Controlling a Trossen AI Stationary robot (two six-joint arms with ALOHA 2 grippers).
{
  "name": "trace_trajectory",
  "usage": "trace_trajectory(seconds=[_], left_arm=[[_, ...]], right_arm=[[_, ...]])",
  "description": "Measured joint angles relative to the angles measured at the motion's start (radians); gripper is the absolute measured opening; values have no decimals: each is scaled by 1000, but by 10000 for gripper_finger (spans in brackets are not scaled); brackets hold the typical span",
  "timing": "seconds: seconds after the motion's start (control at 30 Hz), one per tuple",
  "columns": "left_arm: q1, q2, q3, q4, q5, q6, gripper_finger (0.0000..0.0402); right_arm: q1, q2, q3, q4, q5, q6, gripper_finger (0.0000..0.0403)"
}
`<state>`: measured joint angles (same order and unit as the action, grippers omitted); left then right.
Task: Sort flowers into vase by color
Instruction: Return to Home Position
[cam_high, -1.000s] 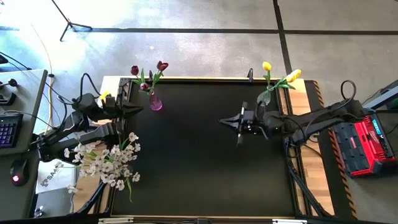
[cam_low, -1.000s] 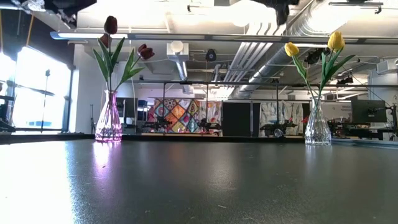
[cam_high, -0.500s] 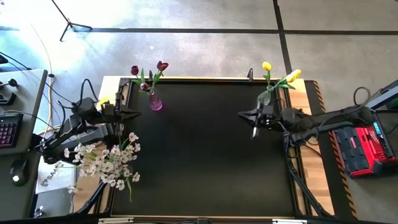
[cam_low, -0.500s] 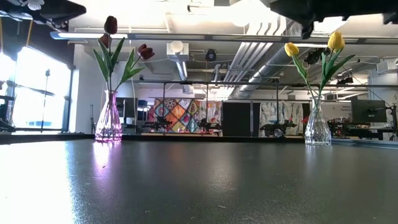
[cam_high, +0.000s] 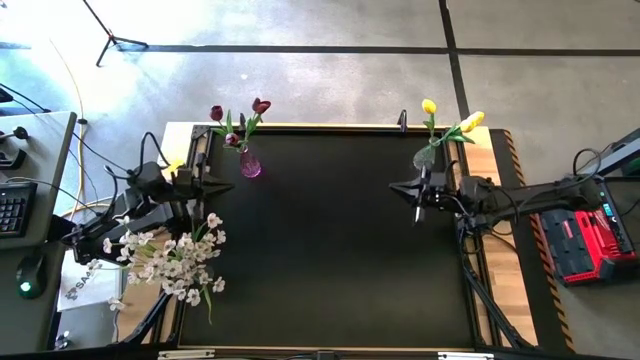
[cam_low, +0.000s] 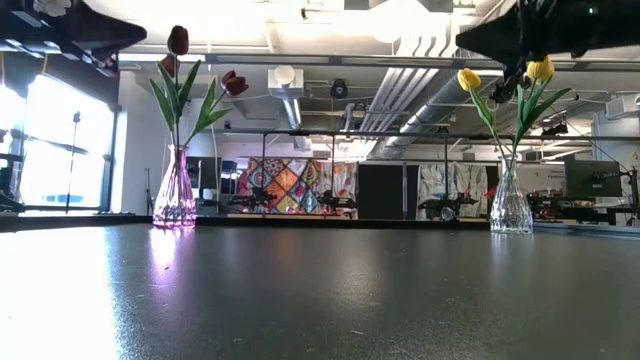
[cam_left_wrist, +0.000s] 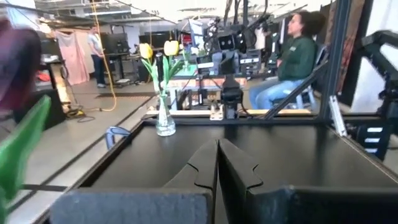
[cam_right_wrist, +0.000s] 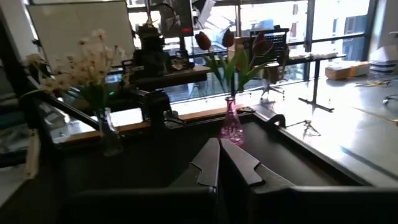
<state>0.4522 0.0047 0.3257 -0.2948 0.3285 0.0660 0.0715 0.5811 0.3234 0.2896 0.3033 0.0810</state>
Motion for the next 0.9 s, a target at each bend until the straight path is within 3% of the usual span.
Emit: trace_trajectory(seconds=[0.23, 0.47, 0.57, 0.7, 0.9], left_arm=[[0, 8, -24, 41, 16, -13, 0], [0, 33, -25, 78, -8, -39, 0], [-1, 43, -77, 171, 2, -68, 0], [-1, 49, -192, 418, 0, -156, 0], [-2, 49, -246, 460, 1, -195, 0]], right_arm=[[-5, -124, -31, -47, -16, -2, 0], [-61, -334, -36, -309, -15, 41, 0], [-94, -348, -91, -231, -44, 60, 0], [-111, -346, -197, -72, -101, 108, 0], [-111, -346, -262, 16, -106, 129, 0]])
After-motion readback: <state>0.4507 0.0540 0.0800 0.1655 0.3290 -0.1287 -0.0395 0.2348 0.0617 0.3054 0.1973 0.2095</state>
